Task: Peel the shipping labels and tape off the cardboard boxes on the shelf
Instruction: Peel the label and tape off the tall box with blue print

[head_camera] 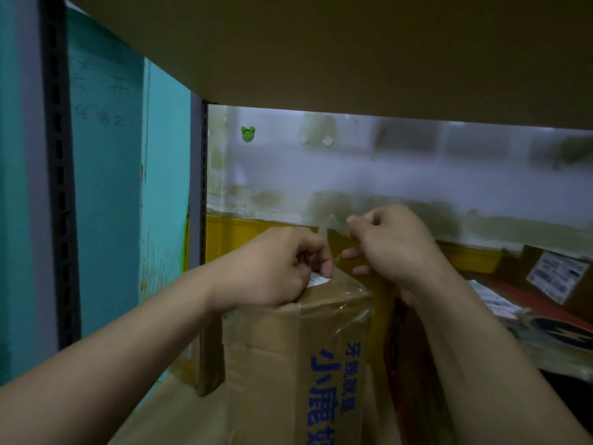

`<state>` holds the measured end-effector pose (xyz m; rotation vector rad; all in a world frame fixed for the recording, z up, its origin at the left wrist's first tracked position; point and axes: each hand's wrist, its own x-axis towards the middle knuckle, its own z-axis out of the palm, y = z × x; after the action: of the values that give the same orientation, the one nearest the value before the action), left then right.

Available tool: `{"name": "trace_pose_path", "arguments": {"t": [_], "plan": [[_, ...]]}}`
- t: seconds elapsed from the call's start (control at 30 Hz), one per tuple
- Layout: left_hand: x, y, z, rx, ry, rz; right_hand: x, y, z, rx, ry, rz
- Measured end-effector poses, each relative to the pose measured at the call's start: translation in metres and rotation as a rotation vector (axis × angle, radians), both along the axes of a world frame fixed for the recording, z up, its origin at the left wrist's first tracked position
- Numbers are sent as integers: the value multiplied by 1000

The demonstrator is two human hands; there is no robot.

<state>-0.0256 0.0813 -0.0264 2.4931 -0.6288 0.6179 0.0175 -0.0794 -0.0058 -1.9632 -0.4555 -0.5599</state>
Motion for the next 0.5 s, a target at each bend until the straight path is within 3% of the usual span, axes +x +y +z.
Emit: {"name": "trace_pose_path", "arguments": {"t": [0.13,0.3,0.5], "plan": [[2,0,-1,-68,23,3,-11,-2,-8,-276,-50,-48],[0,9,-4,-149,52,7,-24,-9,-16,-342,108,52],[3,5,-8,-196,26,12,-13,6,-6,-581,25,46]]}}
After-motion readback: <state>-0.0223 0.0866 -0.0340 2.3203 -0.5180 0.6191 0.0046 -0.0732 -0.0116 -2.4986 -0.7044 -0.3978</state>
